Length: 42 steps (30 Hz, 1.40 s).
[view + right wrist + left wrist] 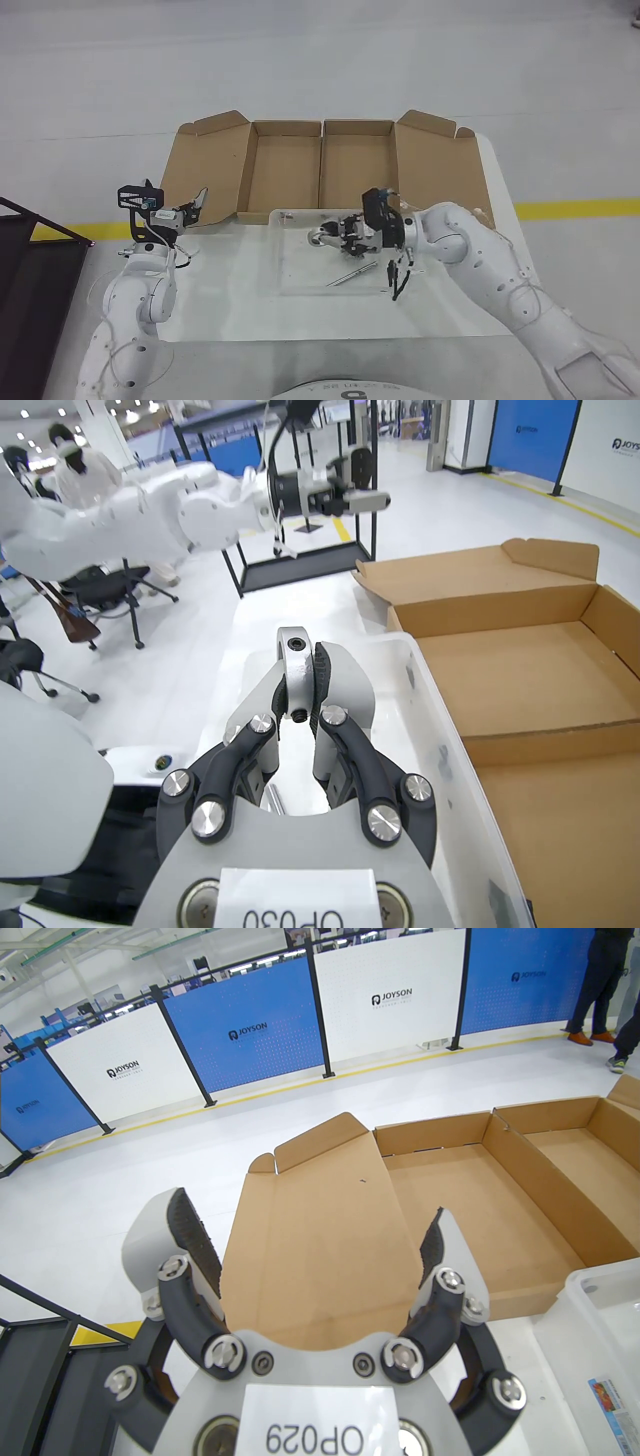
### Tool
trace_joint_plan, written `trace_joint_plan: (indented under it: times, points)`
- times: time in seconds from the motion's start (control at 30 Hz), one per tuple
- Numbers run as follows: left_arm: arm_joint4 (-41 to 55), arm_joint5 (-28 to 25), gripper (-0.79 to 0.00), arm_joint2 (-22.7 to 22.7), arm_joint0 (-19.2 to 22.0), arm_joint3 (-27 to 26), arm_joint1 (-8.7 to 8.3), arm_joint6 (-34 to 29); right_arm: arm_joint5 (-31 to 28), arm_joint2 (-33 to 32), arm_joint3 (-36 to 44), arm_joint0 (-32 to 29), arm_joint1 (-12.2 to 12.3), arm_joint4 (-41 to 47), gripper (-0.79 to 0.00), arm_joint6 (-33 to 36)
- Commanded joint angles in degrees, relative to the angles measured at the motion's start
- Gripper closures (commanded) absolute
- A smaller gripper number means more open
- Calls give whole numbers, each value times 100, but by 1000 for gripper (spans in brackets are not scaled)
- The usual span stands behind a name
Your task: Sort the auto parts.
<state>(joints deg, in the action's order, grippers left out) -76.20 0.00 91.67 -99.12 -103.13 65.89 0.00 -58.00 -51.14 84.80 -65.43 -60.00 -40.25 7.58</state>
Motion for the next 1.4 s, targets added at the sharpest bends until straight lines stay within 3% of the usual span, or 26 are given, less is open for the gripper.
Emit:
trace_joint_plan:
  times: [0.0, 0.2, 0.53, 0.67, 0.87, 1.03, 1.2, 1.37]
  points:
    - [0, 0, -785, 0, 0, 0, 0, 0, 0, 16, 59, 5, 47, 648, 0, -186]
    - [0, 0, -785, 0, 0, 0, 0, 0, 0, -407, 418, -210, 342, 1750, 0, -1231]
    - [0, 0, -785, 0, 0, 0, 0, 0, 0, -427, 564, -412, 705, 1432, 0, -1836]
    - [0, 0, -785, 0, 0, 0, 0, 0, 9, -590, -9, -349, 798, 1078, 0, -1866]
    - [0, 0, -785, 0, 0, 0, 0, 0, 1428, -1078, -476, -477, 811, 941, 0, -1773]
    - [0, 0, -785, 0, 0, 0, 0, 0, 2967, -1252, -331, -692, 802, 714, 0, -1321]
    - [0, 0, -785, 0, 0, 0, 0, 0, 3482, -1181, -289, -660, 750, 750, 0, -674]
    - [0, 0, -785, 0, 0, 0, 0, 0, 3996, -806, -503, -250, 606, 688, 0, 142]
